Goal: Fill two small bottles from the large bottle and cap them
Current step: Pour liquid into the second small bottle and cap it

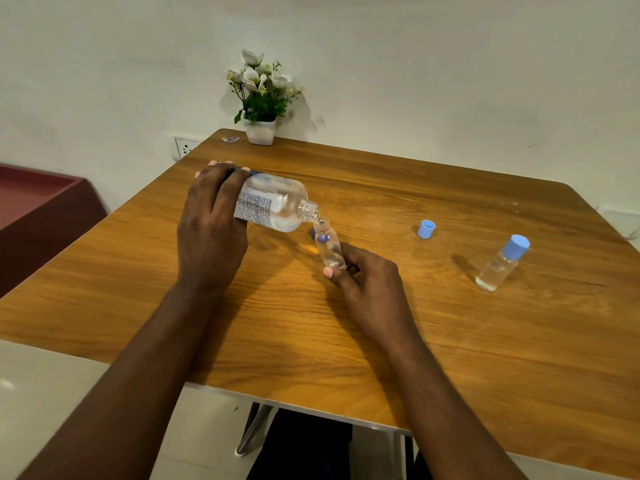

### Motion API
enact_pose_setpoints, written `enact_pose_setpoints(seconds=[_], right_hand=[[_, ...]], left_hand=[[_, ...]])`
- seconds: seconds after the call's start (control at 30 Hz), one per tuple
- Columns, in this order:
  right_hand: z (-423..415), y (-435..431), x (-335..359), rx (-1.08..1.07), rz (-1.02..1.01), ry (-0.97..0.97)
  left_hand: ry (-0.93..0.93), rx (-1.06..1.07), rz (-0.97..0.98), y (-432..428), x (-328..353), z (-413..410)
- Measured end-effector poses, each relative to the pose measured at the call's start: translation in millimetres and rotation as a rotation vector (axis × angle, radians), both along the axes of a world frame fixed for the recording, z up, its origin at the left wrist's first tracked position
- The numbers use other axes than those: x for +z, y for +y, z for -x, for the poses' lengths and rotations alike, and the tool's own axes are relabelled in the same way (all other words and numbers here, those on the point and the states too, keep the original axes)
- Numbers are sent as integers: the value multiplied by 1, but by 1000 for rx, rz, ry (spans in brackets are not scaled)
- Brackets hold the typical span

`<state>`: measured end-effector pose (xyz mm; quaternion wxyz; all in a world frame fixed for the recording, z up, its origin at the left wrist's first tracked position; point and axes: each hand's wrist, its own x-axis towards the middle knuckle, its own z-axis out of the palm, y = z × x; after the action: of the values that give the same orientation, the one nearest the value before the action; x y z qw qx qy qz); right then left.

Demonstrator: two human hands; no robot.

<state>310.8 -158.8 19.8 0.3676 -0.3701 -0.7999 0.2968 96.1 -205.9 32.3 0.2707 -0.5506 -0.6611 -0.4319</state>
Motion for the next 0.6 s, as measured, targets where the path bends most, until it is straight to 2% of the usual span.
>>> enact_pose_setpoints(seconds=[0.6], right_hand=[[0, 1, -1, 8, 4, 13]], left_hand=[[4, 10, 3, 0, 0, 1]])
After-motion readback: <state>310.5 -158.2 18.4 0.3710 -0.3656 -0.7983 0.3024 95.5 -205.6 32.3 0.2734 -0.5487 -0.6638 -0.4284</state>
